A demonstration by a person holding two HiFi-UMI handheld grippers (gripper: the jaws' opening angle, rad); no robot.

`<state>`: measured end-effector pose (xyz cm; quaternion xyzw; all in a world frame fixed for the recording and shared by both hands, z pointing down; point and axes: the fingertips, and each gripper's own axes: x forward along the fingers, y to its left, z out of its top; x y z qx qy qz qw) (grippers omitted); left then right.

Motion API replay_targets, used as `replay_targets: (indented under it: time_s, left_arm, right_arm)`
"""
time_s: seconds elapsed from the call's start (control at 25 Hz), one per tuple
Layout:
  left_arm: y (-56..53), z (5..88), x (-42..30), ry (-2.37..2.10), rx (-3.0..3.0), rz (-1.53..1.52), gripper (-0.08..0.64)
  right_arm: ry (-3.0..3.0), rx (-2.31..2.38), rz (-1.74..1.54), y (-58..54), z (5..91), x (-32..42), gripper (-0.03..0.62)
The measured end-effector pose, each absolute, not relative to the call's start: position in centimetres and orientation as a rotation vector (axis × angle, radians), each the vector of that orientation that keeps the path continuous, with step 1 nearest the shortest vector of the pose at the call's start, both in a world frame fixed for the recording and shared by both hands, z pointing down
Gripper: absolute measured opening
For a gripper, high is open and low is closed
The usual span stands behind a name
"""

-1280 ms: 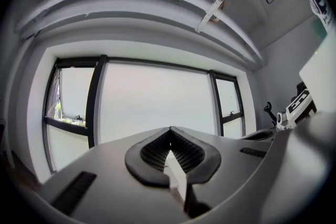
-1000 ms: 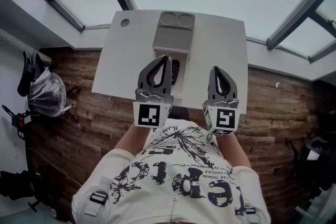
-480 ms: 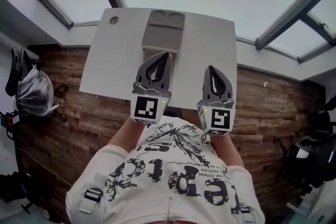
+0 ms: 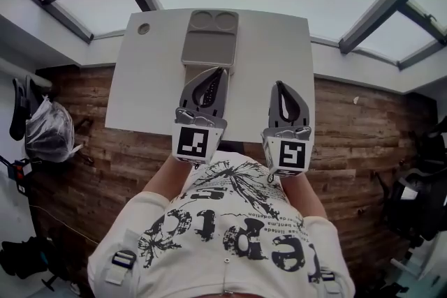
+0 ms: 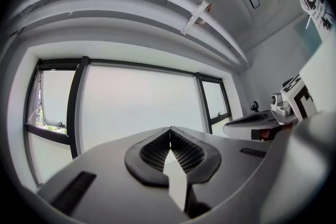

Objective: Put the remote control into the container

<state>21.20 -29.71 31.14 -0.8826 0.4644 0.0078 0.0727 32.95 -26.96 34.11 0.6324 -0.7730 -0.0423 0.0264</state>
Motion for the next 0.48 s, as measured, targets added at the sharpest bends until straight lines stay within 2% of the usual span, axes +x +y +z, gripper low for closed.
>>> replay_targets:
  time_s: [0.48]
  left_arm:
    - [-31.2, 33.1, 22.1, 1.432, -2.804, -0.015, 0.010]
  right_arm:
    - [-2.379, 1.973, -0.089, -28.0, 35.1, 34.3, 0.003]
